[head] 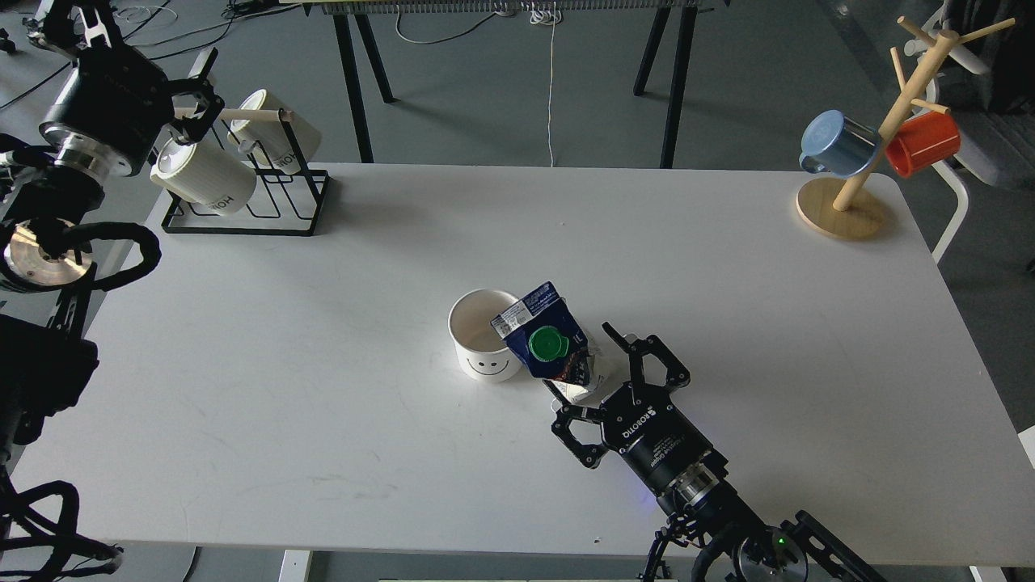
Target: Place cup and milk with both arms
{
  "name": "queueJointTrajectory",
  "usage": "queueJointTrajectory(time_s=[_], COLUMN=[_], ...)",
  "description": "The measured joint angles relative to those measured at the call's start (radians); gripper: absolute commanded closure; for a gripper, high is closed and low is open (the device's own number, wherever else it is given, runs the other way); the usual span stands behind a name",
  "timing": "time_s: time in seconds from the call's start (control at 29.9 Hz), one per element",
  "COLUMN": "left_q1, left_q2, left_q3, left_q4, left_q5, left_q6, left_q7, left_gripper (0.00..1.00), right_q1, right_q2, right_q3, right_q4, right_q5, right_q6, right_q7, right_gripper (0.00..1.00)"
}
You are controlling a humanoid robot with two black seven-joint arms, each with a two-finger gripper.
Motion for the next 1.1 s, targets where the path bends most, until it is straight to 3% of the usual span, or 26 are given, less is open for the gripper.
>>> queueJointTrajectory(time_s=[1.1], left_q1=[-0.002], left_q2=[0.0], left_q3=[0.0], left_q4=[0.0], left_q5=[0.0], left_q6=[0.0], left_q7=[0.002], left_gripper=[0.0], right_q1=[-0.033], right_q2=[0.0], right_q3=[0.091], right_q4=[0.065], right_q5=[0.024], right_q6=[0.0], right_q7=[-0.007], right_gripper=[0.02])
